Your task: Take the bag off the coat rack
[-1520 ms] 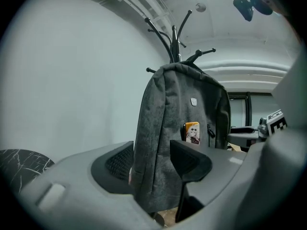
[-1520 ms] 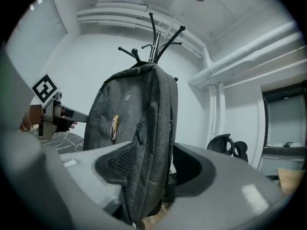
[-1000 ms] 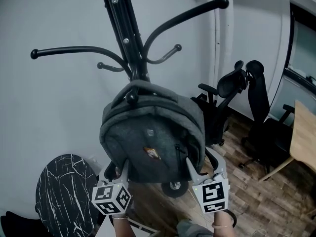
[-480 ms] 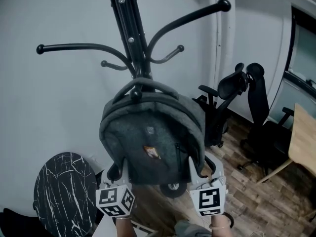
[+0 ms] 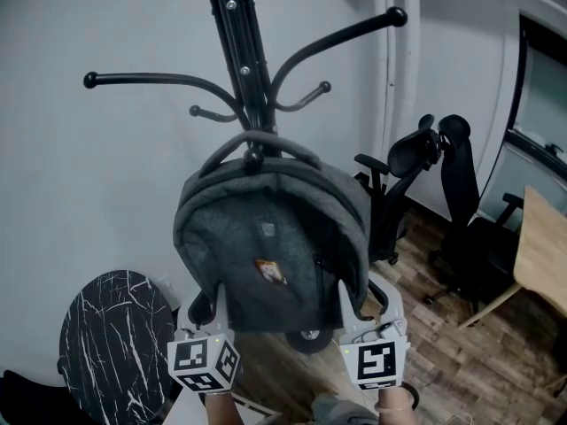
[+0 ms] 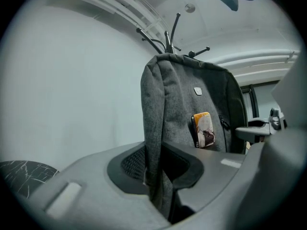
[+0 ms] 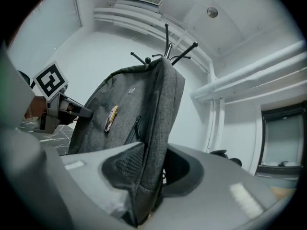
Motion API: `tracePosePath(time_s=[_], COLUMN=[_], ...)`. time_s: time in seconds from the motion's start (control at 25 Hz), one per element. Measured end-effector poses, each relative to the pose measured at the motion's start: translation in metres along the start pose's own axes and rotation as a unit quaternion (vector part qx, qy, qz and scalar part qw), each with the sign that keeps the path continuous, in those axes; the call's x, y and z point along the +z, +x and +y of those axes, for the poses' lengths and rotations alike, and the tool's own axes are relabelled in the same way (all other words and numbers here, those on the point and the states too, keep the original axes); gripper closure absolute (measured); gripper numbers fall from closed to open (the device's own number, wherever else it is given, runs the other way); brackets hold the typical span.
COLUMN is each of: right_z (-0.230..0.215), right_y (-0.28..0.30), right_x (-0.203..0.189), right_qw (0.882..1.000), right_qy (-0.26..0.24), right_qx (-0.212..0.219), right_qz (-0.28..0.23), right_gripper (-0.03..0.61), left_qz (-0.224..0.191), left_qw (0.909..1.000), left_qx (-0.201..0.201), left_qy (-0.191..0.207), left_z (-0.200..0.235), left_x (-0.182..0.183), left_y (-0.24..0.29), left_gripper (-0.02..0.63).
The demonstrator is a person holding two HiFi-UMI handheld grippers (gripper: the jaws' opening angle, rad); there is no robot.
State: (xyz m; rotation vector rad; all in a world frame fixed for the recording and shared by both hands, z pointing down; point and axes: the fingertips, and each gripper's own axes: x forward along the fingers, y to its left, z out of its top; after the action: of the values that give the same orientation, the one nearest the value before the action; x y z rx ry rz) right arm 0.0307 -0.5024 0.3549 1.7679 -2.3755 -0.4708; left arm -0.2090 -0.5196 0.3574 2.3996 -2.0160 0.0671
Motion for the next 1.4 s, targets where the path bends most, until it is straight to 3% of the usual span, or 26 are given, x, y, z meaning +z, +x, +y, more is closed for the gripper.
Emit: tracePosePath(time_s=[1.4], right_z=[0.035], right_y=[-0.128], right_x=[0.039], right_qw=[1.0], right_qy=[-0.008], right_qx=[-0.026], right_qz=[0.007], right_gripper=[0.469], left_qz=[-0.007], left_qw=[0.9994], left_qx=[-0.033], left_qy=[-0.001], left_z=[-0.019], left_x=[0.008], left_y=[-0.132], left_gripper=[0.545])
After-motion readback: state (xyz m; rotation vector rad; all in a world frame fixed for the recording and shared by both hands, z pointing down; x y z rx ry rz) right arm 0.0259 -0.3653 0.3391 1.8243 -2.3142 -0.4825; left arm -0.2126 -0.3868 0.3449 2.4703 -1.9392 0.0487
